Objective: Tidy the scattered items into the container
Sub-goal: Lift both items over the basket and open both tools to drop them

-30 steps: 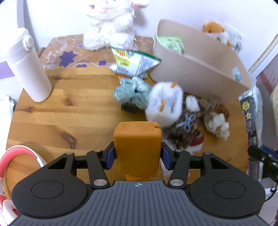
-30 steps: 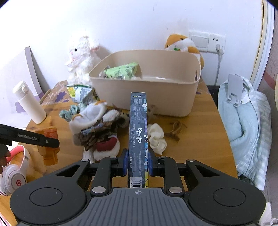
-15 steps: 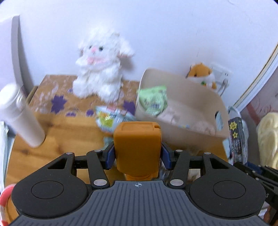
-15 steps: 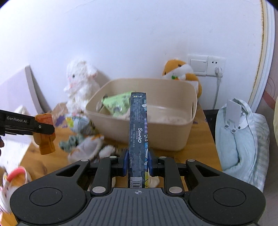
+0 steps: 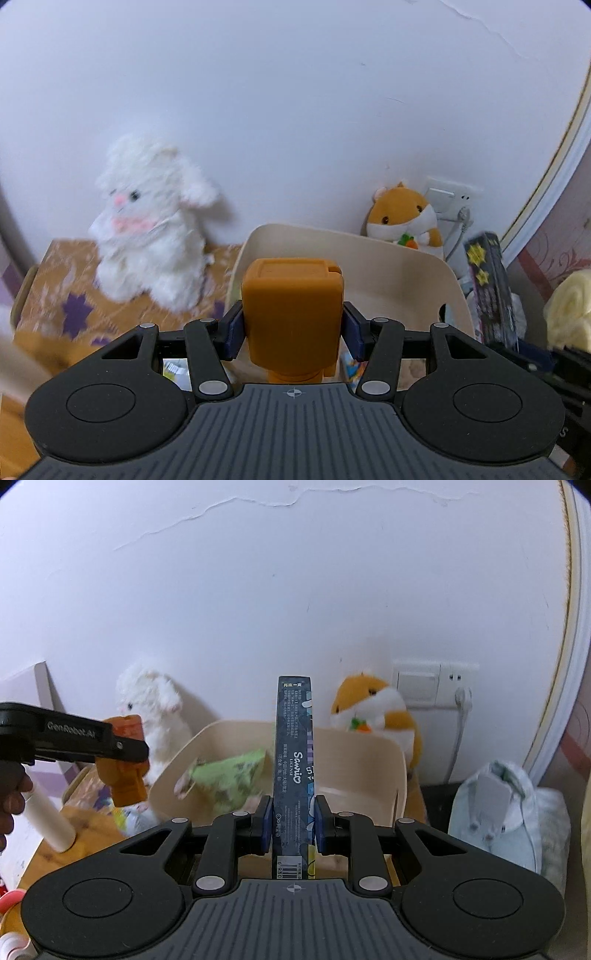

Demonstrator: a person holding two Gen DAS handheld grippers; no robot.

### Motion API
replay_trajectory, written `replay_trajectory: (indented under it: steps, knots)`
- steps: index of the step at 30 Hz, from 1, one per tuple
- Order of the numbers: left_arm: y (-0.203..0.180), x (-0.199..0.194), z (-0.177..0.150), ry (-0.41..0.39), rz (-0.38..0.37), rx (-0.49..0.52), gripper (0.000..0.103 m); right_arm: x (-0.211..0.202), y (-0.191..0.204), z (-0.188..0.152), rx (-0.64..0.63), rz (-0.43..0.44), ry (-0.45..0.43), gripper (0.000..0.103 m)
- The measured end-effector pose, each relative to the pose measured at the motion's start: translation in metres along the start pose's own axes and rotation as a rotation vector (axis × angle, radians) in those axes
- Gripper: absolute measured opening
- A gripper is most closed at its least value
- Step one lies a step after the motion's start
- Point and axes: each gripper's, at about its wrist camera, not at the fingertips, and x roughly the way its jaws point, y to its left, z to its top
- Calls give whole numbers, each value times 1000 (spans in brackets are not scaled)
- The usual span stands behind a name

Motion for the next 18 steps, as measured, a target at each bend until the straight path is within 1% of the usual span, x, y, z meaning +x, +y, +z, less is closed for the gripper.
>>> replay_trajectory:
  steps: [4, 6, 8, 10, 13, 17, 18]
  knots:
    - [-17, 28, 6, 23, 5, 27, 54, 25, -6, 11, -24, -2, 3, 21]
    - [-25, 45, 5, 36, 8, 56, 54, 42, -9, 12, -31, -5, 22, 21]
    - [-31, 64, 0, 69, 14, 89, 54, 59, -11, 12, -38, -1, 53, 21]
    - [-33, 80, -5, 111, 23, 92, 54, 72, -8, 6, -61, -4, 82, 21]
    - [-36, 93, -8, 147, 36, 101, 54, 90, -7, -4, -82, -11, 130, 21]
    - [-33, 104, -11, 198, 57, 79, 54, 102, -11, -15, -57, -11, 184, 21]
    - [-33, 105, -13, 201, 59, 77, 56, 105, -12, -17, -53, -12, 192, 24]
